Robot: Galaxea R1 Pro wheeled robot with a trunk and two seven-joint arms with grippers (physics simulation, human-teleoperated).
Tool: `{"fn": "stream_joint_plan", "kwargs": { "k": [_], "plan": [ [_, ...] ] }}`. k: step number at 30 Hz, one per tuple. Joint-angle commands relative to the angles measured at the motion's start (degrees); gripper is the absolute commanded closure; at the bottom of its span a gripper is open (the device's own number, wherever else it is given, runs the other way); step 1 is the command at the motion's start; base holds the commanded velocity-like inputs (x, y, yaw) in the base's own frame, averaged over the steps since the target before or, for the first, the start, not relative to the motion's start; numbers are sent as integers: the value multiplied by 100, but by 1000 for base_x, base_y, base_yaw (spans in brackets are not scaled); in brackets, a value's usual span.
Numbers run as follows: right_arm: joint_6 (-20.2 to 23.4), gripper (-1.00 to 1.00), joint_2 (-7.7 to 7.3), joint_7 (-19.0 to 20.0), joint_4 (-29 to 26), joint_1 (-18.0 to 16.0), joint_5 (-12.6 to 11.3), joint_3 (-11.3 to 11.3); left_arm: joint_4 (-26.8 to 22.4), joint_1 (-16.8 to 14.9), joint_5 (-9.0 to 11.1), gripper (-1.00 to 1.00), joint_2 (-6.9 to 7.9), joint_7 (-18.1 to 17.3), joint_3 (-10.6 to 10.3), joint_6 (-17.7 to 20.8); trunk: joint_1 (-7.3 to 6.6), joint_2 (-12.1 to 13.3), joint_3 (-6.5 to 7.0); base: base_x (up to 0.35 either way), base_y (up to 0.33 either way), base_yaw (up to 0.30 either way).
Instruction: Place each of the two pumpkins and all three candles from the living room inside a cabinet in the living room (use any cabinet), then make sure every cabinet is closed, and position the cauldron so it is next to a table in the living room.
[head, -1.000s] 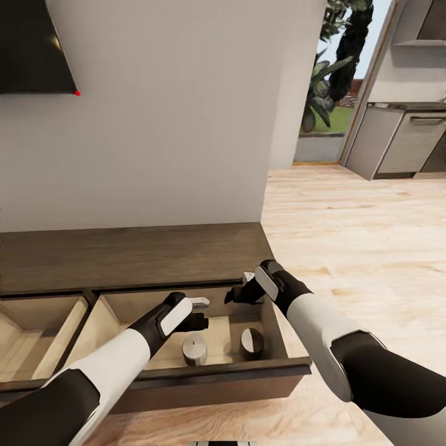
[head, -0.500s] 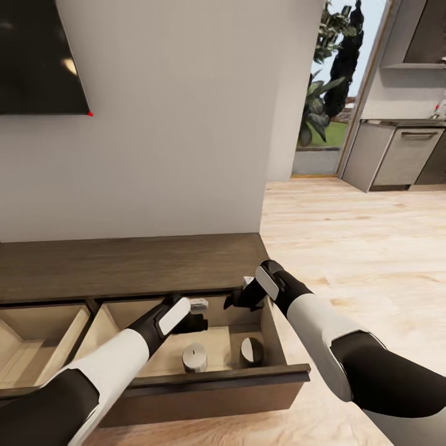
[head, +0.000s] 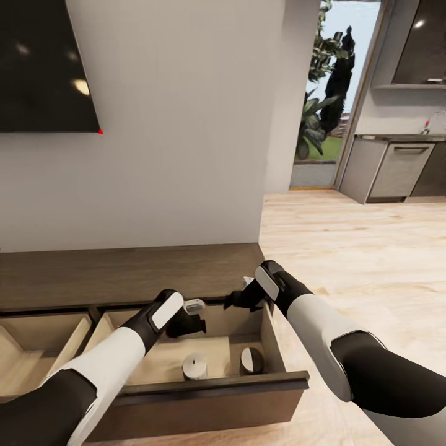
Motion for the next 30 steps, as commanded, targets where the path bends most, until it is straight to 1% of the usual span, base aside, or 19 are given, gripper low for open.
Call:
{"fn": "stream_joint_plan", "kwargs": {
  "k": [1, 8, 13, 17, 30],
  "plan": [
    [18, -100, 0, -10, 0, -3, -2, 16, -7, -4, 63, -100, 17, 51, -16, 19, -3, 0, 17, 0, 0, 0],
    [15, -100, 0, -12, -13, -3, -3, 16, 96, -4, 70, -100, 106, 45, 15, 37, -21, 9, 172, -7, 0, 0],
    [10, -100, 0, -13, -29, -3, 6, 21, 105, -4, 64, -100, 129, 49, 15, 36, -34, 16, 283, -197, 0, 0],
    [-1, -100, 0, -15, -30, -3, 12, 13, 107, -4, 63, -100, 183, 51, 14, 30, -45, 21, 371, -139, 0, 0],
    [-20, -100, 0, -15, -38, -3, 47, 38, 107, -4, 54, -100, 197, 51, 13, 19, -78, 38, 659, -16, 0, 0]
  ]
}}
